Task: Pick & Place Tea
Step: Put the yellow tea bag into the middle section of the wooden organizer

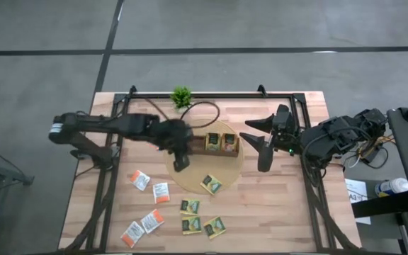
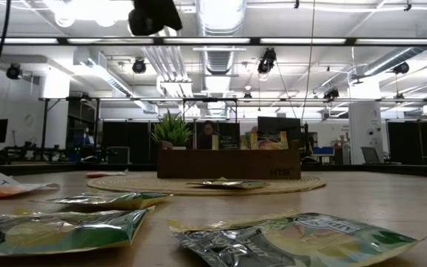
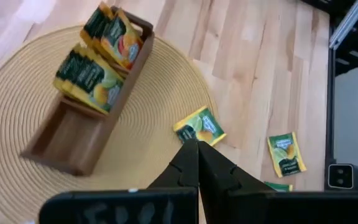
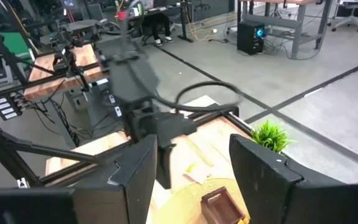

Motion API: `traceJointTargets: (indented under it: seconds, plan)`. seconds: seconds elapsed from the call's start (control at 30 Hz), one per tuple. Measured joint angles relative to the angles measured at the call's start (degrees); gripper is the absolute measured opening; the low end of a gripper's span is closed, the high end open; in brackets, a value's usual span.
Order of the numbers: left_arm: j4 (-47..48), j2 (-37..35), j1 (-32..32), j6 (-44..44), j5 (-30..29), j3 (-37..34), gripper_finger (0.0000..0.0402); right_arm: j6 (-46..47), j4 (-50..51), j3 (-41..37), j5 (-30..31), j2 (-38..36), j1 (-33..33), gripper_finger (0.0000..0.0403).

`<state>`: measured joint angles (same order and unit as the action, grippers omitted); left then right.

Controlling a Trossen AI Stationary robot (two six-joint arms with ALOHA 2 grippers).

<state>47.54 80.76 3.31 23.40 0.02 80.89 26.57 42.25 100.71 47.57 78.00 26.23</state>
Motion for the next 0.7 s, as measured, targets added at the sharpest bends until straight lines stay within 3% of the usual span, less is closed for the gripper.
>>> traceJointTargets:
  seconds: [0.3,0.7]
  plan:
    - [-0.85,-0.53,9.47,10.18,-2.61,-2.52,0.0020,0.24,-0.16,0.00,0.00,0.00,0.00,0.0199]
    - [-2.05,3.28,14.24,21.89,-0.19,-2.52,0.0175,0.04,2.25,0.00,-0.04,0.00,-0.01,0.0199]
